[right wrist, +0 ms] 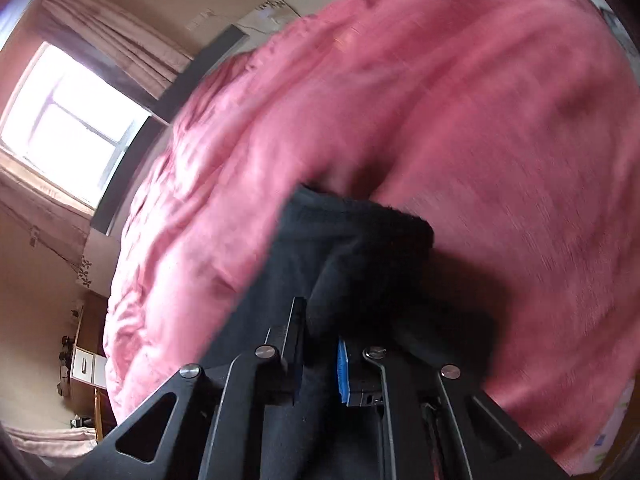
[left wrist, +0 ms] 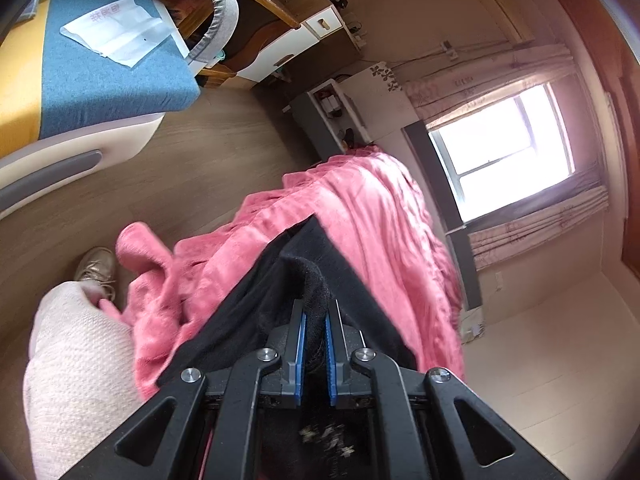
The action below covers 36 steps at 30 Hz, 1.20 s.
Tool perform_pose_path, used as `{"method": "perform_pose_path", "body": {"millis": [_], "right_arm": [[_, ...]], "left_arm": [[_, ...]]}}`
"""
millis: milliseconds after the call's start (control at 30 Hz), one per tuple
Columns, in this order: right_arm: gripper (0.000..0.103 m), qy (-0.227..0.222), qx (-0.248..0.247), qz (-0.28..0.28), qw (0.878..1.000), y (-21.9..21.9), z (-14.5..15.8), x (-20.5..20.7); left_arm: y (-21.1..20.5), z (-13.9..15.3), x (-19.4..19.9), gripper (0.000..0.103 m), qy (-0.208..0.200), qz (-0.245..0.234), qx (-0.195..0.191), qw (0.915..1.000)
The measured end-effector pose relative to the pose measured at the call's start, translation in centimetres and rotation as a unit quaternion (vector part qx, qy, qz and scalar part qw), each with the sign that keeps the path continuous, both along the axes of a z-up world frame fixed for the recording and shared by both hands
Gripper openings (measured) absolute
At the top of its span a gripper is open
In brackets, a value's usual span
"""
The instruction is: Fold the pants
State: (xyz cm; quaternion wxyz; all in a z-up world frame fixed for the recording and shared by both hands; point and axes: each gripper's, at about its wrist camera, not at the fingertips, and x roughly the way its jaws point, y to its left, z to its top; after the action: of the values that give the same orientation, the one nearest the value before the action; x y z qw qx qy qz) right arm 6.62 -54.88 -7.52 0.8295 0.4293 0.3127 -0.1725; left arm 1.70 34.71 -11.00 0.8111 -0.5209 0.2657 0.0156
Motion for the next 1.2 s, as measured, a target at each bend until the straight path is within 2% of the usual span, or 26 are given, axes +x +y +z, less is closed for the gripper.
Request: {"method": "perform_pose_path", "body": {"millis": [67, 200, 267, 333, 433, 500, 567, 633, 700, 767, 833, 867, 900, 967, 1067, 1133, 1200], "right_arm": [[0.007, -0.046, -0.003, 0.002, 0.999, 0.1, 3.0, 0.4], [0.007, -0.135, -0.001, 0.006, 0.991, 0.6, 7.7, -1.5], [0.007, -0.135, -0.016, 0.005, 0.991, 1.1, 7.8, -2.8], [0.007, -0.104, -0.008, -0.003, 0.994, 1.0, 5.5, -4.0], [0.007, -0.05, 0.031, -0.018, 0.998, 0.6, 0.0, -5.5], [0.007, -0.014, 0.049, -0.04, 0.998, 0.3, -3.8, -6.5], [0.006, -0.019, 0.096, -0.056, 0.994, -0.4, -6.8, -6.9], [0.01, -0.045, 0.127, -0.072, 0.988, -0.8, -7.2, -7.3], [0.013, -0.043, 0.108, -0.06, 0.991, -0.5, -6.4, -6.9], [0.032, -0.039, 0.089, -0.039, 0.995, 0.2, -5.4, -6.2], [0.045, -0.044, 0.08, -0.026, 0.995, 1.1, -4.5, -5.8], [0.047, -0.047, 0.079, -0.022, 0.996, 2.0, -4.0, -5.2], [0.047, -0.052, 0.082, -0.013, 0.995, 2.8, -3.7, -4.8], [0.047, -0.056, 0.096, 0.016, 0.994, 4.5, -3.6, -3.8], [0.048, -0.046, 0.11, 0.073, 0.99, 8.0, -3.8, -2.3], [0.048, -0.032, 0.12, 0.113, 0.986, 10.9, -4.1, -1.6], [0.048, -0.019, 0.125, 0.156, 0.98, 14.0, -4.5, -1.0]], "left_arm": [[0.3, 1.6, 0.4, 0.007, -0.023, 0.008, -0.01, 0.9996], [0.4, 5.5, 0.1, 0.007, -0.075, -0.003, 0.005, 0.9972], [0.6, 6.8, -0.9, 0.007, -0.092, -0.006, 0.021, 0.9955], [1.0, 6.3, -2.1, 0.007, -0.079, -0.005, 0.031, 0.9964], [1.4, 3.1, -3.6, 0.007, -0.023, 0.001, 0.027, 0.9994], [1.3, 0.0, -4.6, 0.007, 0.016, 0.01, 0.008, 0.9998], [1.0, -2.4, -5.3, 0.007, 0.034, 0.02, -0.016, 0.9991], [0.8, -3.5, -5.7, 0.008, 0.035, 0.027, -0.032, 0.9985], [0.6, -3.5, -5.7, 0.009, 0.034, 0.028, -0.028, 0.9986], [0.5, -3.1, -5.5, 0.009, 0.032, 0.025, -0.017, 0.999], [0.4, -2.4, -5.5, 0.022, 0.028, 0.026, -0.004, 0.9992], [0.4, -2.2, -5.5, 0.026, 0.026, 0.027, -0.001, 0.9993], [0.4, -2.0, -5.5, 0.03, 0.024, 0.027, -0.002, 0.9993], [0.7, -1.8, -5.7, 0.033, 0.018, 0.028, -0.01, 0.9994], [1.0, -1.8, -6.0, 0.04, 0.003, 0.023, -0.038, 0.999], [1.0, -1.8, -6.1, 0.06, -0.009, 0.017, -0.06, 0.998], [0.9, -1.5, -6.0, 0.072, -0.022, 0.009, -0.078, 0.9966]]}}
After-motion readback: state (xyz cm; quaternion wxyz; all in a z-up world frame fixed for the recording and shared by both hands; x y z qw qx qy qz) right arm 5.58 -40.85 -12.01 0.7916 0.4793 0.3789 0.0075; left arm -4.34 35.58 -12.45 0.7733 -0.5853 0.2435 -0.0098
